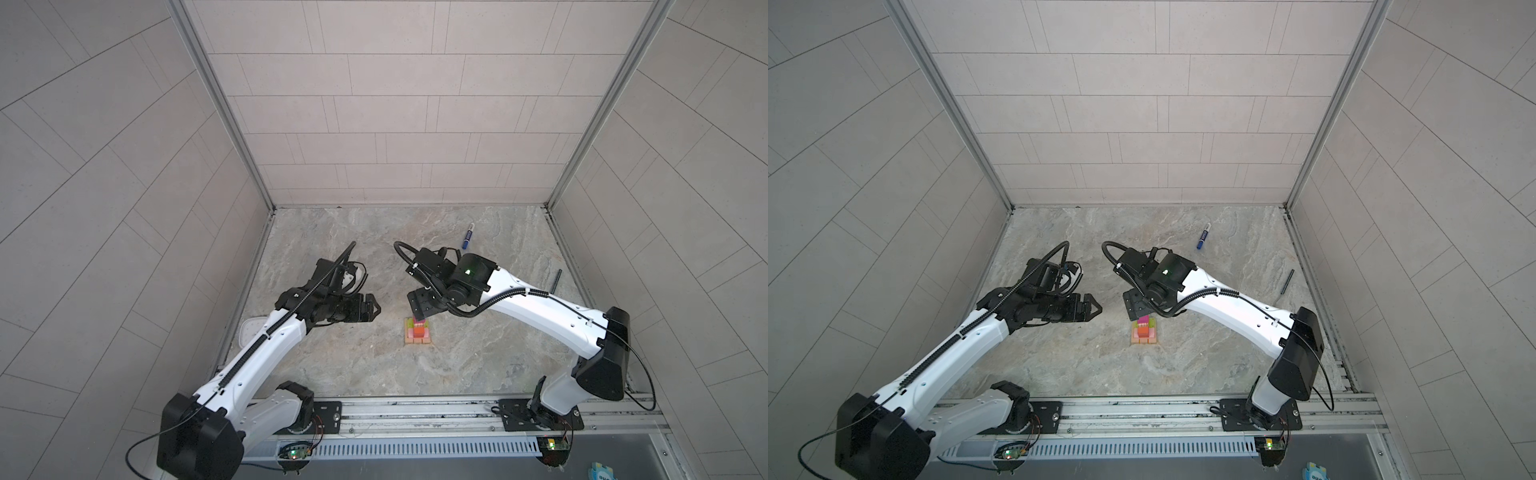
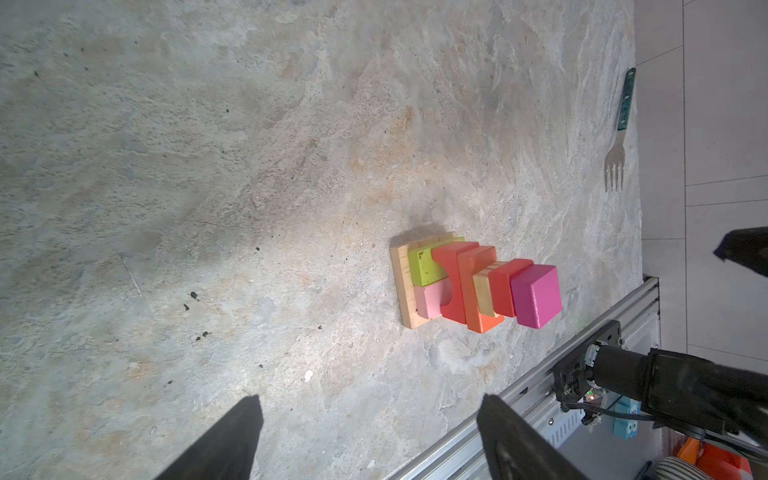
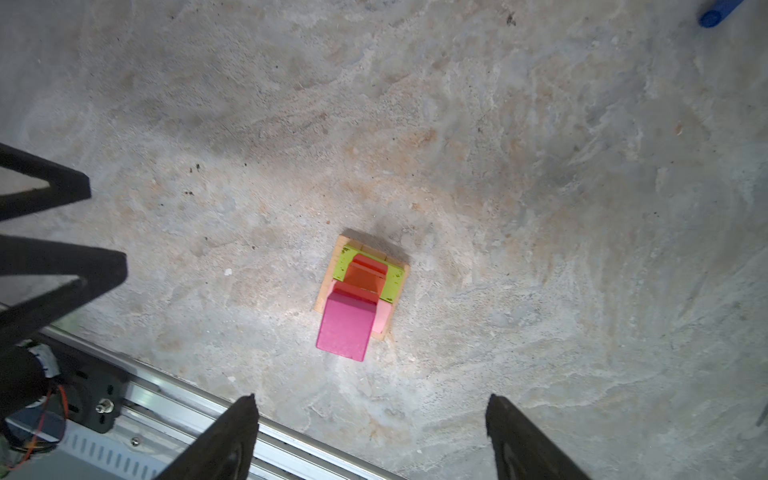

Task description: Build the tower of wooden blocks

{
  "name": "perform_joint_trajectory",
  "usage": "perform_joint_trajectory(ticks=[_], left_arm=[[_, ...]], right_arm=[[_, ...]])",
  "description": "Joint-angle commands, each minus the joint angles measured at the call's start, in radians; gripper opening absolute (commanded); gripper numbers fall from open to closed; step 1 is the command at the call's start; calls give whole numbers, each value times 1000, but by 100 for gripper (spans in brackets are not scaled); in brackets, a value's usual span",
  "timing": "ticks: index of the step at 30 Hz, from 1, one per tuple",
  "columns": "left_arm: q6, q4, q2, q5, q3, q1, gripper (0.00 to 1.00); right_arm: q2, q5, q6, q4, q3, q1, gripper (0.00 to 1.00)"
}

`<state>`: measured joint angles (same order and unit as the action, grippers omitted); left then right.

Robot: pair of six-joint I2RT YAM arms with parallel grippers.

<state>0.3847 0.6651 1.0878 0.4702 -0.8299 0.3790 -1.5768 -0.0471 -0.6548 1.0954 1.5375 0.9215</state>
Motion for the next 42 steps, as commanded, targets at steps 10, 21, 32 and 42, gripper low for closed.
perform_joint_trajectory(ticks=[10,21,32,42], left_arm=[[-26,-7,19,-134,-44,-5,93],[-116,-144,65,-419,-122,-72,95],[-226,-631,182,-601,149,-244,100],[-359,-1166,235,-650,352,-256,100]], right_arm=[[288,-193,139,-204,-249,-160,100],[436,-250,263,-477,-456,-471,100],[435,-383,468,-985,-788,-651,100],[356,-324,544,-1486,-1055,-780,100]])
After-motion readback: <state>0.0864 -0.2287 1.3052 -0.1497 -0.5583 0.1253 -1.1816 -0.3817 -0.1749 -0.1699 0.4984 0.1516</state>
